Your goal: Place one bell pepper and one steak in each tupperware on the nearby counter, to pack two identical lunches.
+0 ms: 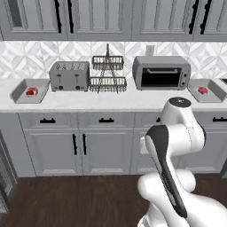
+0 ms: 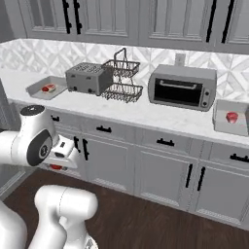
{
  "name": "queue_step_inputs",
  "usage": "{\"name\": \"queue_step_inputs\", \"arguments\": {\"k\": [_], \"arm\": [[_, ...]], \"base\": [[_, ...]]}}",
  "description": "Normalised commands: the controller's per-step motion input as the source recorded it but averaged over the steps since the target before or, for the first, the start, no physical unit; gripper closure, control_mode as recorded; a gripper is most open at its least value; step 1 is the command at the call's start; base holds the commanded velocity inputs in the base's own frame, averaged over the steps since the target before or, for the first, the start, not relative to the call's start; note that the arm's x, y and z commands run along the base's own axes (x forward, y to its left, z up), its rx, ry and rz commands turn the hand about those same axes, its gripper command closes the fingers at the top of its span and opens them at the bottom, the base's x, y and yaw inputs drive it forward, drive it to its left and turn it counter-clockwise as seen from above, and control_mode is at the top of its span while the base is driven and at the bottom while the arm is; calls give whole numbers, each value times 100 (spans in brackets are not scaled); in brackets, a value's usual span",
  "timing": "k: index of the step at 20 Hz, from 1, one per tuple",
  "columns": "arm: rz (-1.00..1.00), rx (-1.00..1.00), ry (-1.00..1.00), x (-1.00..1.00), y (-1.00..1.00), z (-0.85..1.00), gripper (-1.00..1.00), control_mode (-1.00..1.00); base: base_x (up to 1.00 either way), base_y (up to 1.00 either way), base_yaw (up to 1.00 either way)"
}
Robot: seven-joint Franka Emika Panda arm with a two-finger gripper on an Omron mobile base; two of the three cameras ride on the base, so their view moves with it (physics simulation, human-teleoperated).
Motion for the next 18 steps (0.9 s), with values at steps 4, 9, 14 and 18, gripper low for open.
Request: {"name": "queue_step_inputs", "arguments": {"k": [4,9,14,18], "arm": [[0,0,0,0,0,0,100,100],[0,0,0,0,0,0,100,100],[0,0,0,0,0,0,100,100],[0,0,0,0,0,0,100,100]], "base": [[-8,-100,-27],[26,-100,-7],[91,-100,-3],[91,-92,-27]]}}
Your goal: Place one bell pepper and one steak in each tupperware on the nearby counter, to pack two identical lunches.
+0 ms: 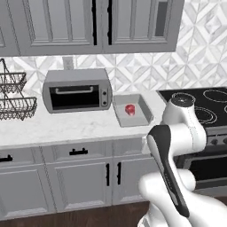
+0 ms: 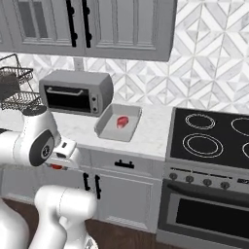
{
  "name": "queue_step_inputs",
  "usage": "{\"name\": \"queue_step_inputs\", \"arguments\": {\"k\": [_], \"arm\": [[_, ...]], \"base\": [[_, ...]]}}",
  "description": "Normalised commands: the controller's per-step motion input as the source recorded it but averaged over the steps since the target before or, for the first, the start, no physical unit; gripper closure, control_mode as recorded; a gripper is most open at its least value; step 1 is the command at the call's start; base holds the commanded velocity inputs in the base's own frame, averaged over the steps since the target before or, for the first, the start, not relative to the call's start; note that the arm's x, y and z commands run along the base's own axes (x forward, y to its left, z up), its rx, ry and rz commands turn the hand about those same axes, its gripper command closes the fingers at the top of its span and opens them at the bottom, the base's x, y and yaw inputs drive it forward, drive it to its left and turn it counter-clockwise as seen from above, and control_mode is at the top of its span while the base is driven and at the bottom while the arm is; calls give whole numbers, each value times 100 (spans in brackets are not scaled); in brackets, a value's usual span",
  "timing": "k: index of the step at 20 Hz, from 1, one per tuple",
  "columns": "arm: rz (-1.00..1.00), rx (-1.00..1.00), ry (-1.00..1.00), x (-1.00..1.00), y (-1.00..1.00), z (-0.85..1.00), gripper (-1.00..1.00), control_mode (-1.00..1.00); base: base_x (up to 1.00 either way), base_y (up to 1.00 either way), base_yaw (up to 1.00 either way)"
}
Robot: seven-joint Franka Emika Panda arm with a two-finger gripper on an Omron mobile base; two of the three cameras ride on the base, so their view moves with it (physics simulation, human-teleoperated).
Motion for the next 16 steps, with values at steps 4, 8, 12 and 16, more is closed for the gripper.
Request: {"name": "queue_step_inputs", "arguments": {"k": [4,8,12,16], "arm": [[0,0,0,0,0,0,100,100],[0,0,0,0,0,0,100,100],[0,0,0,0,0,0,100,100],[0,0,0,0,0,0,100,100]], "base": [[71,-38,-29],[57,5,-3],[62,15,0],[32,3,0]]}}
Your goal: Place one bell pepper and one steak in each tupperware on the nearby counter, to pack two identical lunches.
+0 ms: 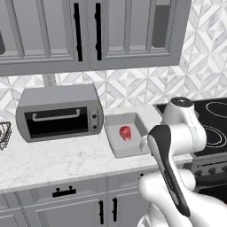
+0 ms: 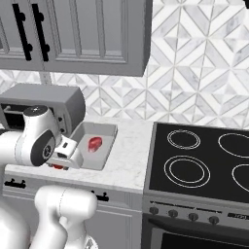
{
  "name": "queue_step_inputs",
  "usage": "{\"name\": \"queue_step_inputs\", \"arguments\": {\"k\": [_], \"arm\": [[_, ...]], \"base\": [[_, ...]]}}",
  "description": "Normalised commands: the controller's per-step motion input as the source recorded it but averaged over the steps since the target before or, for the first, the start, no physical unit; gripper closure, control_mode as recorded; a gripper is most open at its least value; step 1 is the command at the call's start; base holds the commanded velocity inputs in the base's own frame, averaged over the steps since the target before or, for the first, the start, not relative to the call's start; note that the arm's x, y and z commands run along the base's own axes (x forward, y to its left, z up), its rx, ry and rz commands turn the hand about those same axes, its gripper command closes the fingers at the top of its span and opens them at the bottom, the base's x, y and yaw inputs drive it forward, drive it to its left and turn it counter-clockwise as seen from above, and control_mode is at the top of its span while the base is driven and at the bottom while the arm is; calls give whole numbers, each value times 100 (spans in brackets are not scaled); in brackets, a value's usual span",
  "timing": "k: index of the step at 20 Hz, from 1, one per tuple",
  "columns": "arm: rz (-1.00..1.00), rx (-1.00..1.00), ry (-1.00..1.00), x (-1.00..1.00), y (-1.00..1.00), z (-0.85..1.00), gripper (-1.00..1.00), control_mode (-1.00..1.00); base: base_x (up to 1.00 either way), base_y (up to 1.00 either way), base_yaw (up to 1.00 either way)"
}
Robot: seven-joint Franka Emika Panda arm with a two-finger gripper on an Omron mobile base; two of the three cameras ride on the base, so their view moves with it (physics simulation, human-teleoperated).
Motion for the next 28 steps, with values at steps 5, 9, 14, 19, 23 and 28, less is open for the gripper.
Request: {"name": "queue_step_inputs", "arguments": {"k": [5,9,14,19,23,28], "arm": [[0,0,0,53,0,0,100,-100],[7,-3,3,100,-4,0,100,-100],[1,-10,6,100,0,0,100,-100],[0,-6,32,100,0,-6,100,-100],[2,0,21,97,0,-68,100,-100],[5,0,2,49,0,-77,100,-100]], "base": [[4,0,0],[0,0,0],[0,0,0],[0,0,0],[0,0,0],[0,0,0]]}}
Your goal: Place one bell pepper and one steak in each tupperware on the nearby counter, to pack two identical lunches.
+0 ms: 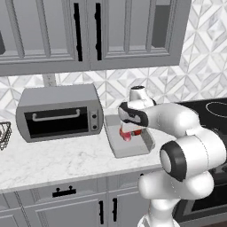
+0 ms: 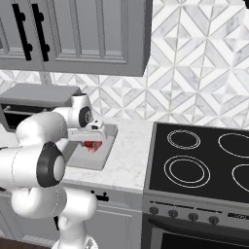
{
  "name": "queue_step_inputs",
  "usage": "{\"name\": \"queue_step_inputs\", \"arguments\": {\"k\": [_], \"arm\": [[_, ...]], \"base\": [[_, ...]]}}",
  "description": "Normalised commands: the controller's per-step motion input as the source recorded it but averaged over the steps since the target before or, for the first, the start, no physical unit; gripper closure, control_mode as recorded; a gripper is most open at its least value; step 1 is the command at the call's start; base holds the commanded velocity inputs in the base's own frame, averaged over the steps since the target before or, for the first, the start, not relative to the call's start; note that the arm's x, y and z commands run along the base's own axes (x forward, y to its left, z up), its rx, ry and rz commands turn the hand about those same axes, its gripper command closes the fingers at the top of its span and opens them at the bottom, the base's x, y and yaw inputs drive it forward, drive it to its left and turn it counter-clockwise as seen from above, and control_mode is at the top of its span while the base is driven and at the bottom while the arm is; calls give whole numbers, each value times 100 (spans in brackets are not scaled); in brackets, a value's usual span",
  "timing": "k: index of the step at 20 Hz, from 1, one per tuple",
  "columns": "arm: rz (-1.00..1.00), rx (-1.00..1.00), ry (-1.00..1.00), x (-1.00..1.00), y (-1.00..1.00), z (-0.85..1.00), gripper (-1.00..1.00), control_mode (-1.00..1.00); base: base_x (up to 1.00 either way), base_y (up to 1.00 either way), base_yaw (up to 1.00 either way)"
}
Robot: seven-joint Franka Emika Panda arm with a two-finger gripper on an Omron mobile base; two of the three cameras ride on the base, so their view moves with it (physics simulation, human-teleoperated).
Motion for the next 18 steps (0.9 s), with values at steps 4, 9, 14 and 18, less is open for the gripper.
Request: {"name": "queue_step_inputs", "arguments": {"k": [4,9,14,18], "arm": [[0,0,11,34,0,-47,100,-100],[0,0,13,37,0,-39,100,-100],[0,0,8,36,0,-26,100,-100],[0,0,3,1,0,-8,100,-100]], "base": [[0,0,0],[0,0,0],[0,0,0],[0,0,0]]}}
